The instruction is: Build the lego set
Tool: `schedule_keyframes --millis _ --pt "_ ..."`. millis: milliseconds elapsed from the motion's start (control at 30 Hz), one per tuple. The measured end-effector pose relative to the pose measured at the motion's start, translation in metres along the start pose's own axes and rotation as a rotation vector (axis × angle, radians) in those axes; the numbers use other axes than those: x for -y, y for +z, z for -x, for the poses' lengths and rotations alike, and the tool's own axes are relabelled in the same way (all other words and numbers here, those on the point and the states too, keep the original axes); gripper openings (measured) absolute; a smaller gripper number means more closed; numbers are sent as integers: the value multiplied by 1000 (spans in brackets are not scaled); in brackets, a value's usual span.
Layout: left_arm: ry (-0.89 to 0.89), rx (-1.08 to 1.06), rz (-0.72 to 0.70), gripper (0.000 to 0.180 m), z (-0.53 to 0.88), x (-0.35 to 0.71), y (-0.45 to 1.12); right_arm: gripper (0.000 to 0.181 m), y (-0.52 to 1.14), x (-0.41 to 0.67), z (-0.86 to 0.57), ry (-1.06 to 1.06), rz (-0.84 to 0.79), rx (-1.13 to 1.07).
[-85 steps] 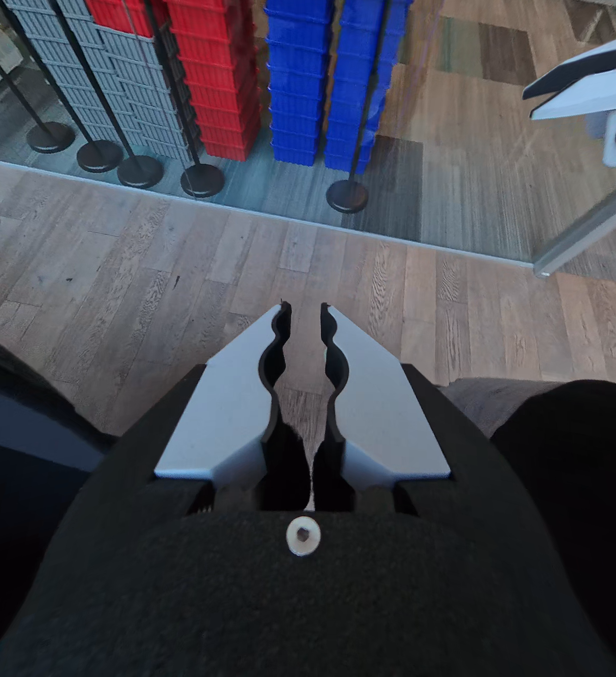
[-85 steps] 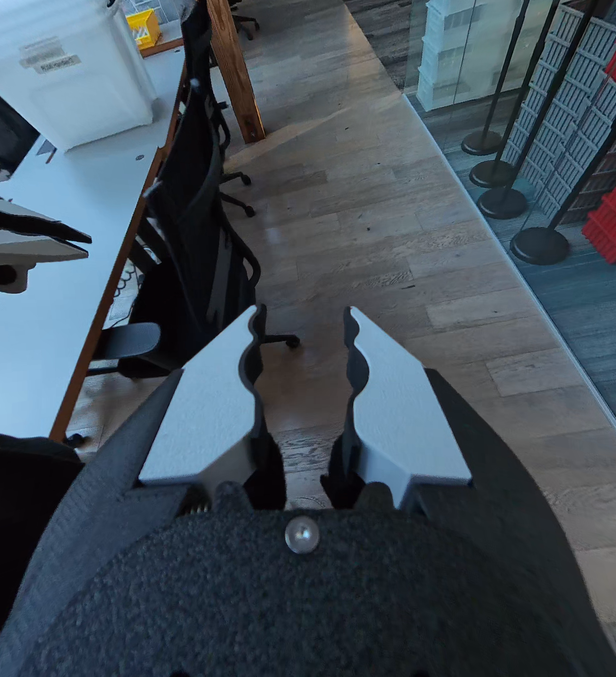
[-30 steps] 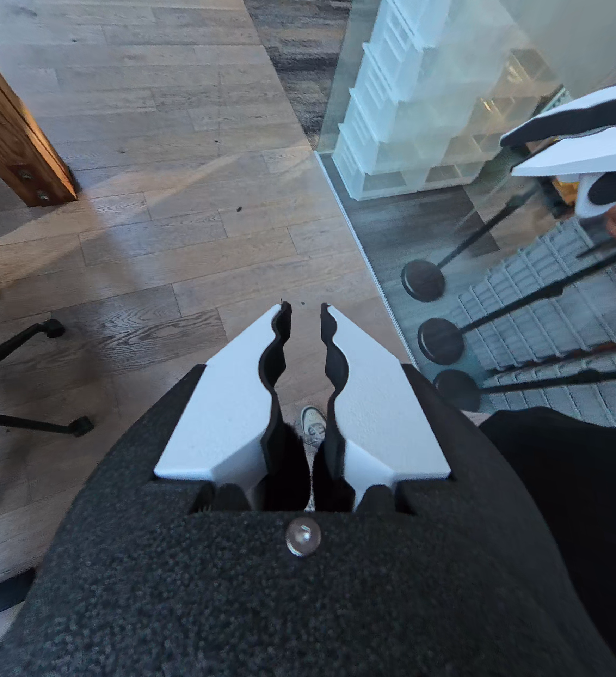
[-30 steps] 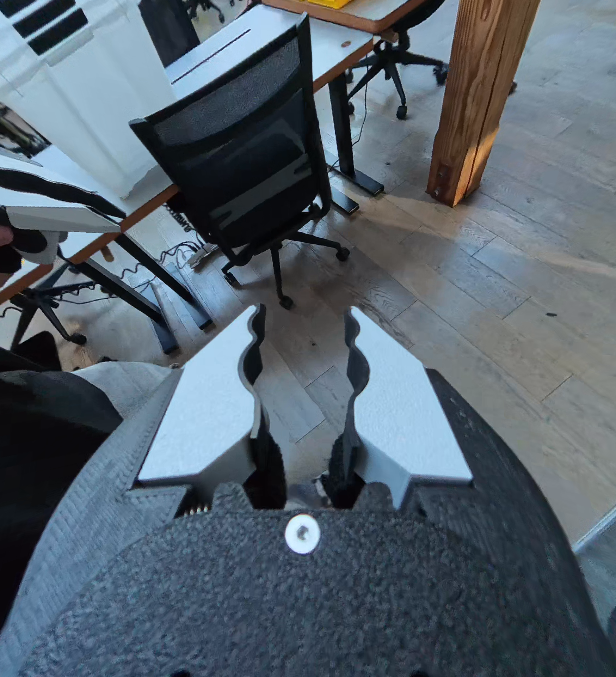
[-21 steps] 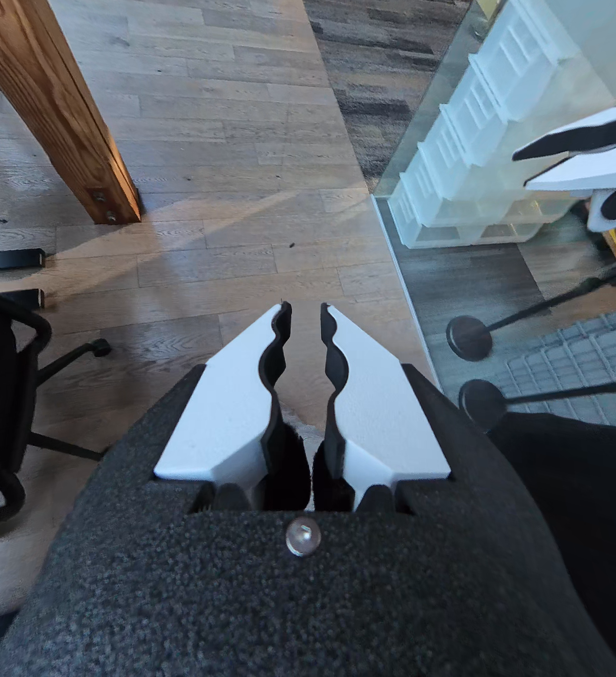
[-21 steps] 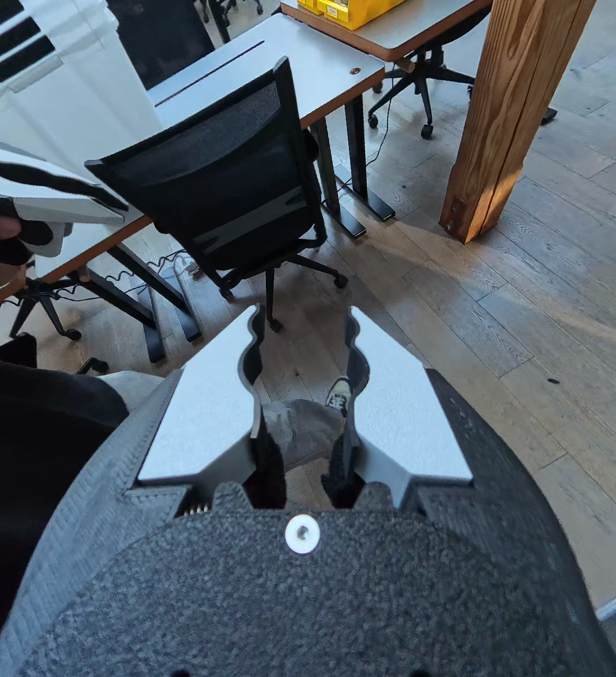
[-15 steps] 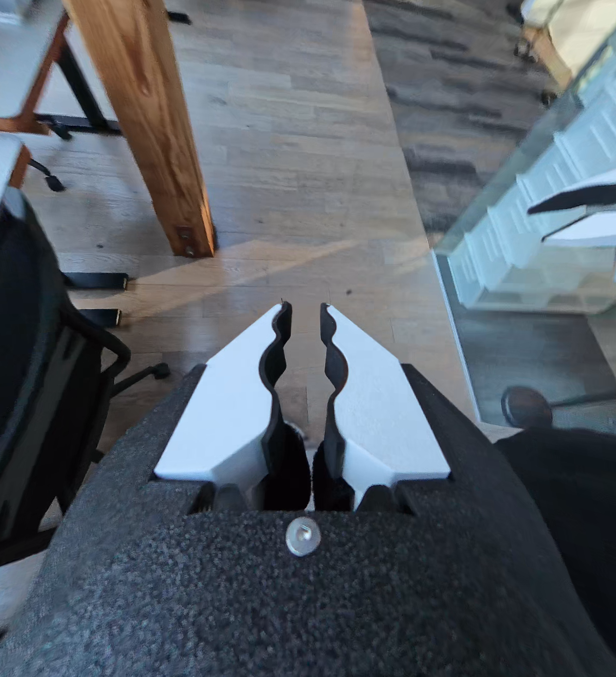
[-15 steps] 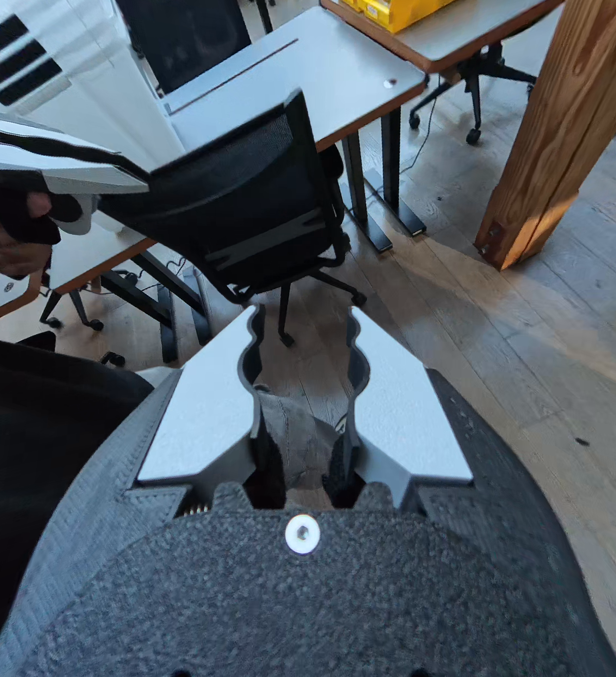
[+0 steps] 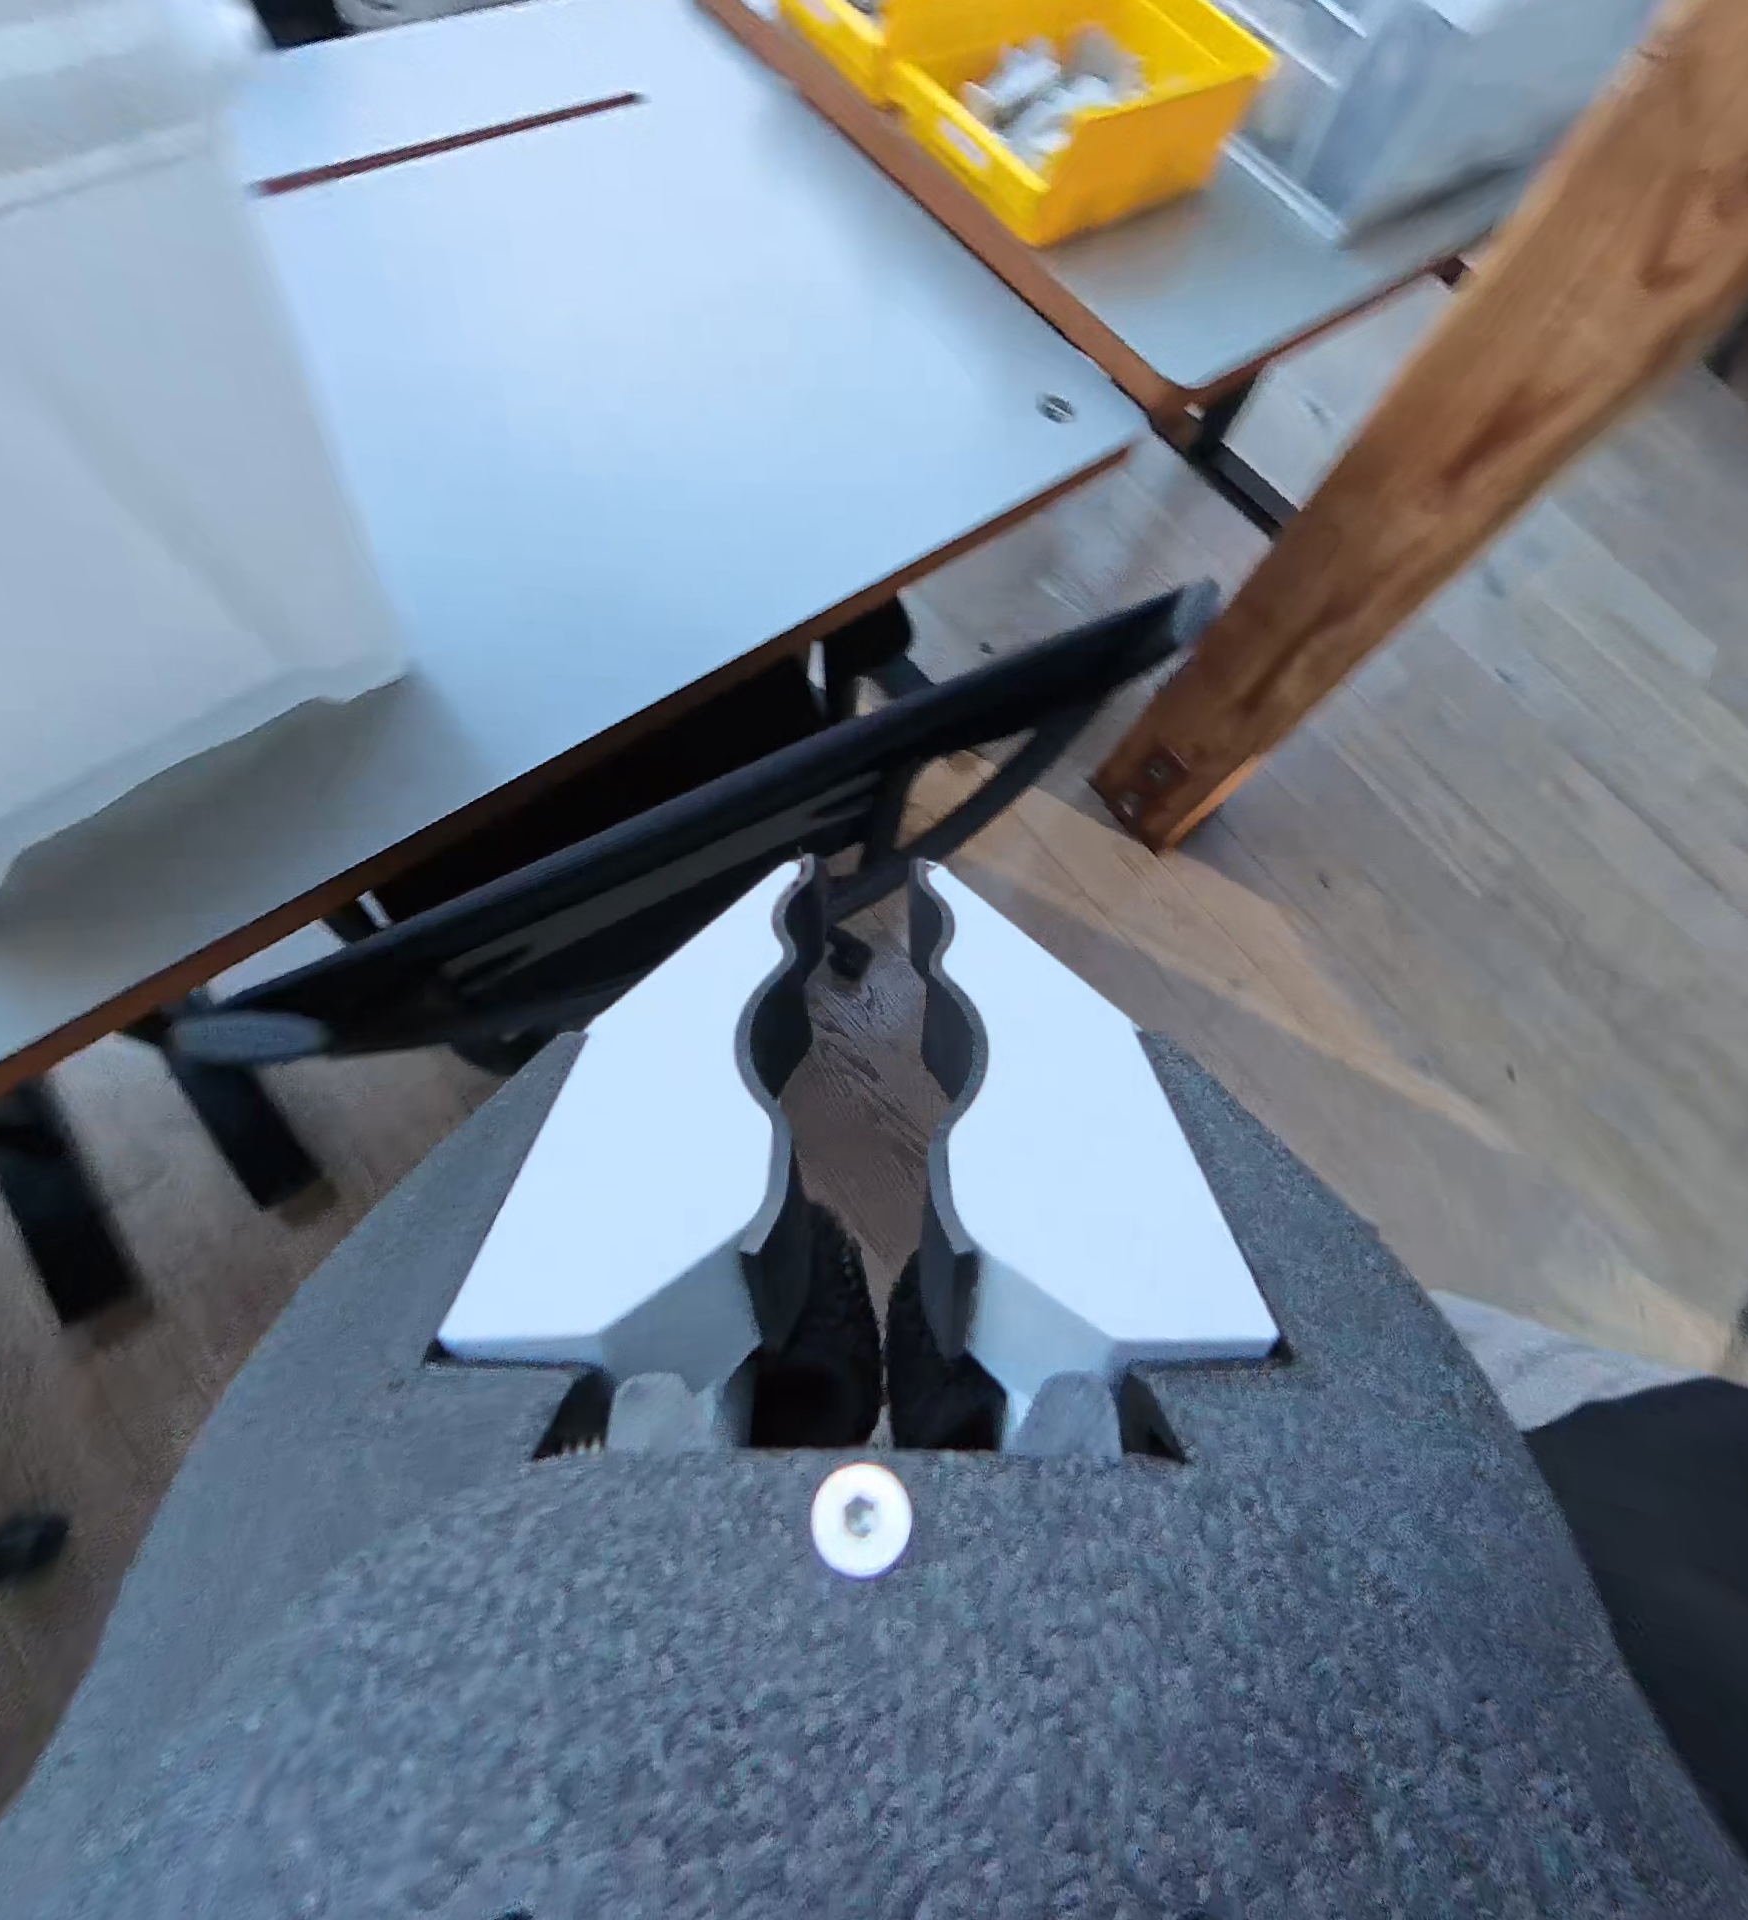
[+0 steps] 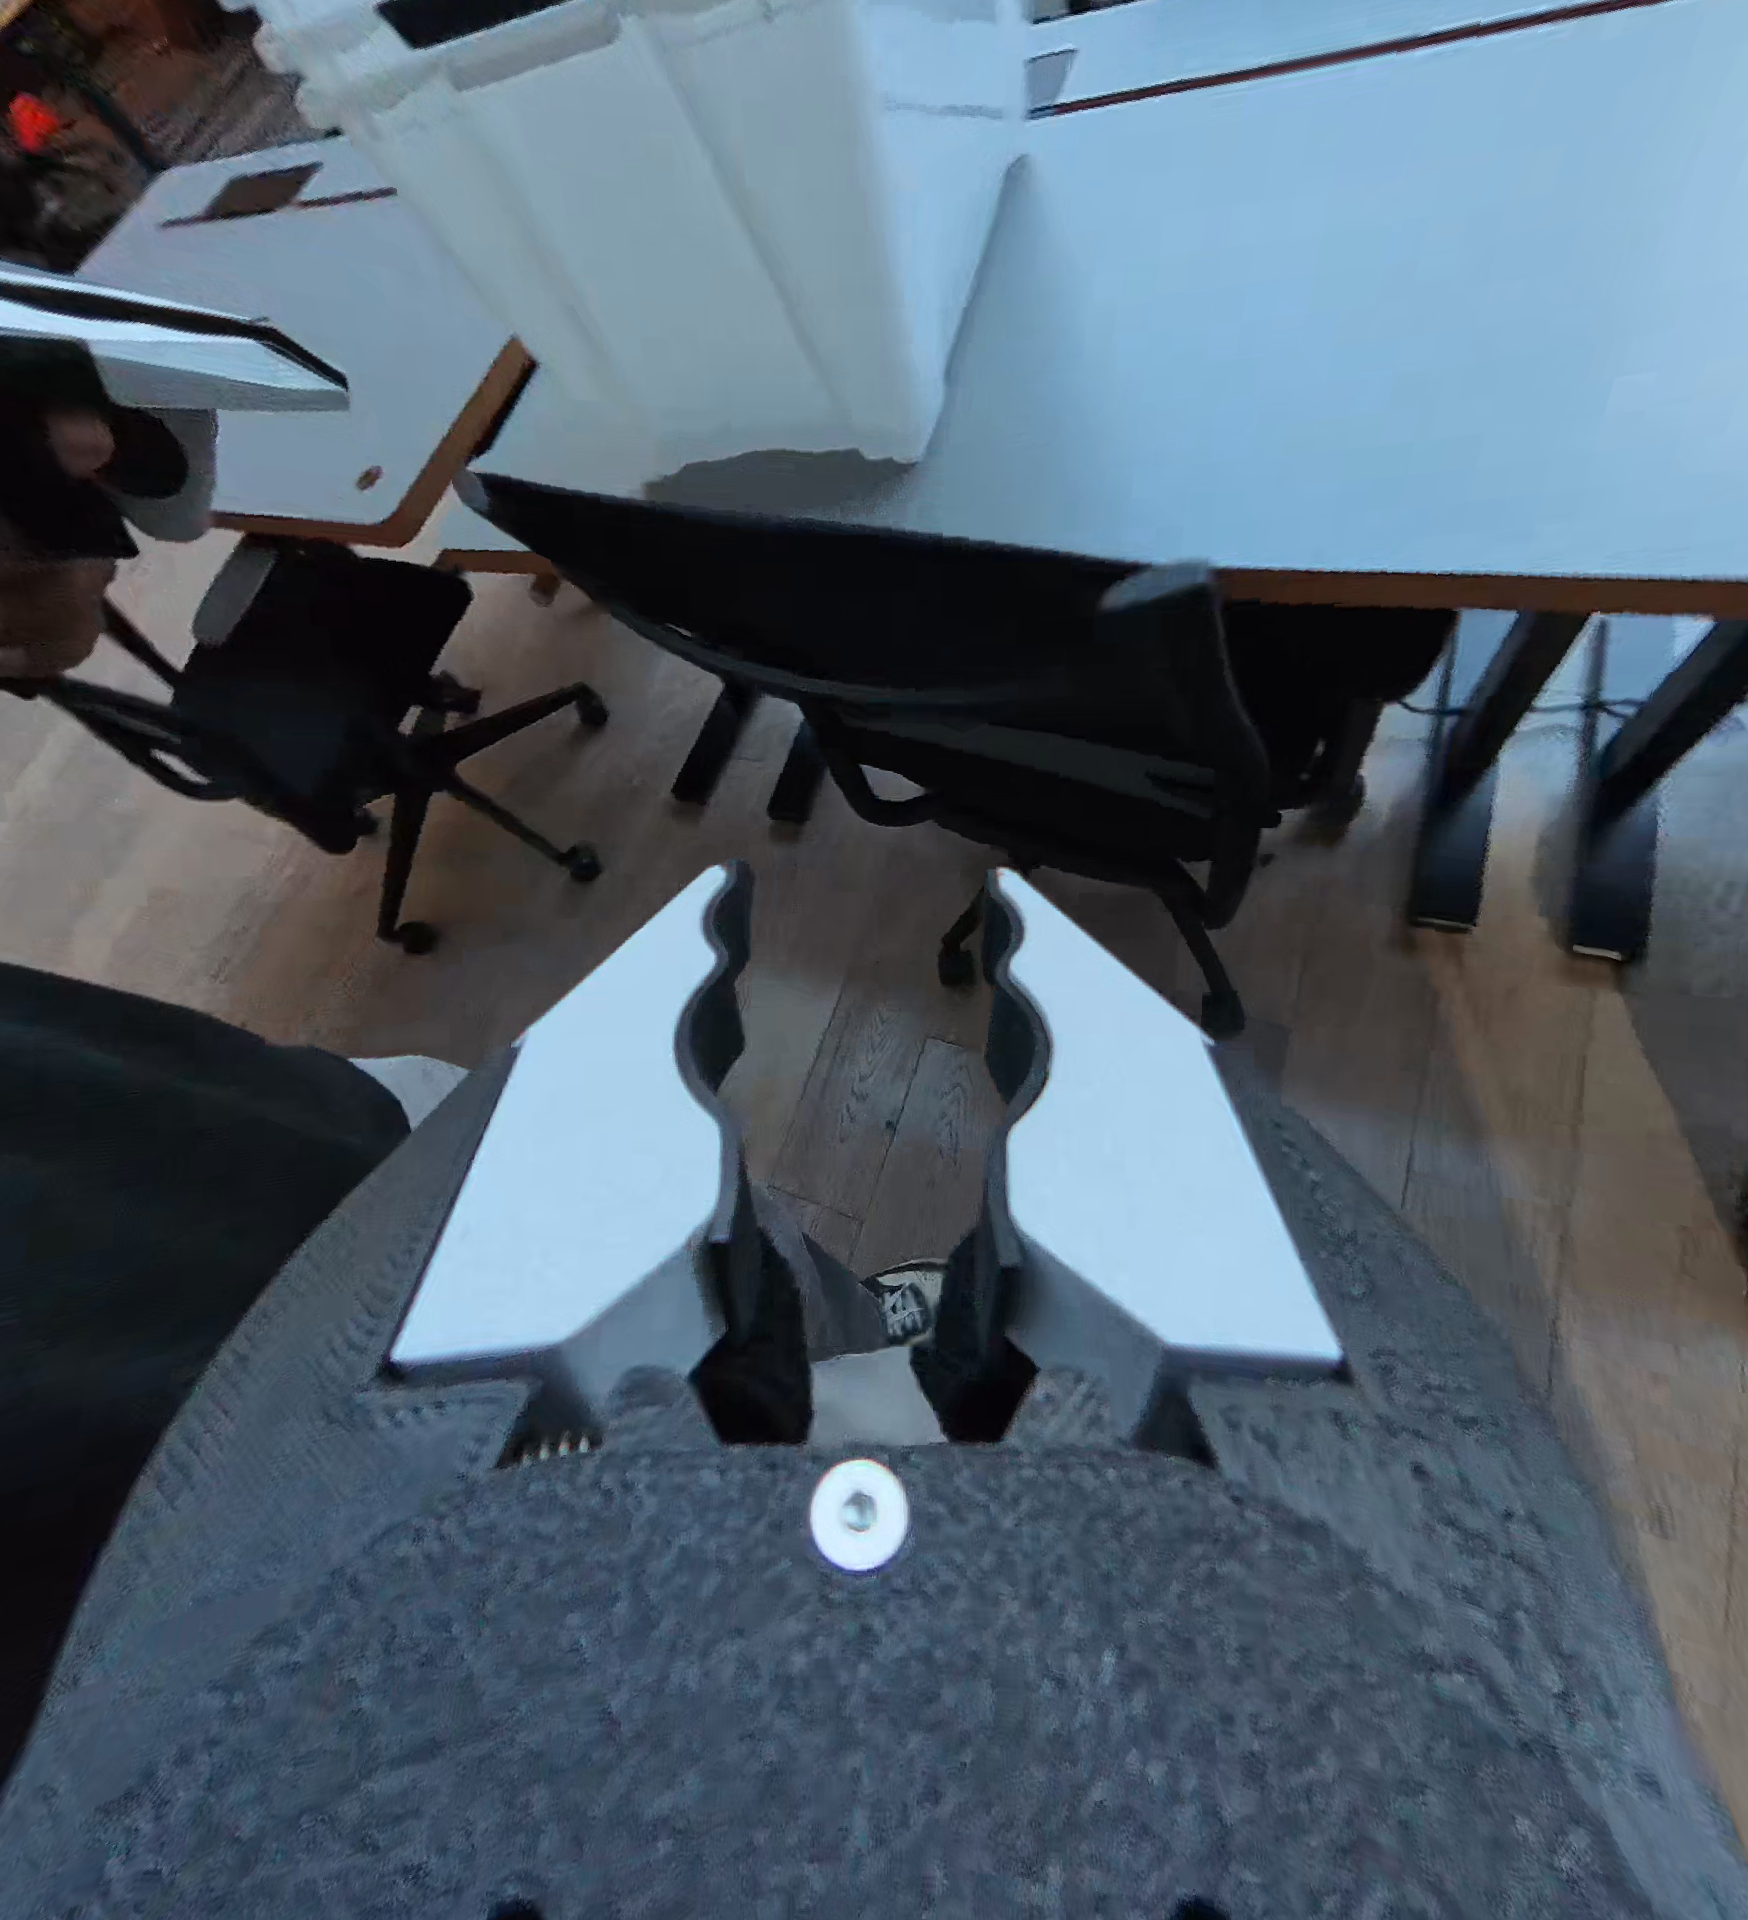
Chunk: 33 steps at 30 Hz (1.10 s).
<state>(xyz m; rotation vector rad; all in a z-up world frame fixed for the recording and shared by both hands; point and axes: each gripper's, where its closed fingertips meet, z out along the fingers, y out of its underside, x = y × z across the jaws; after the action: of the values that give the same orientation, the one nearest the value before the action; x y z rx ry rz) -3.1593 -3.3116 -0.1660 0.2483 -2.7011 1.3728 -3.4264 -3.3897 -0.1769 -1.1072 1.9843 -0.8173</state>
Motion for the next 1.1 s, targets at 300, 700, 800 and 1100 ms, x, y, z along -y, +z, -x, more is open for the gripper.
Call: schedule_keyframes --millis 300,700,800,1100 --pt "-274 307 -59 13 31 -25 -51 45 92 73 24 -295 44 391" --pt "-458 371 -64 29 42 -108 -135 67 223 191 86 -481 -47 468" --pt "-458 375 -77 30 68 -122 -154 80 271 240 91 -507 -102 354" --pt "-305 375 -57 29 157 -91 -177 94 384 354 71 -460 -147 166"
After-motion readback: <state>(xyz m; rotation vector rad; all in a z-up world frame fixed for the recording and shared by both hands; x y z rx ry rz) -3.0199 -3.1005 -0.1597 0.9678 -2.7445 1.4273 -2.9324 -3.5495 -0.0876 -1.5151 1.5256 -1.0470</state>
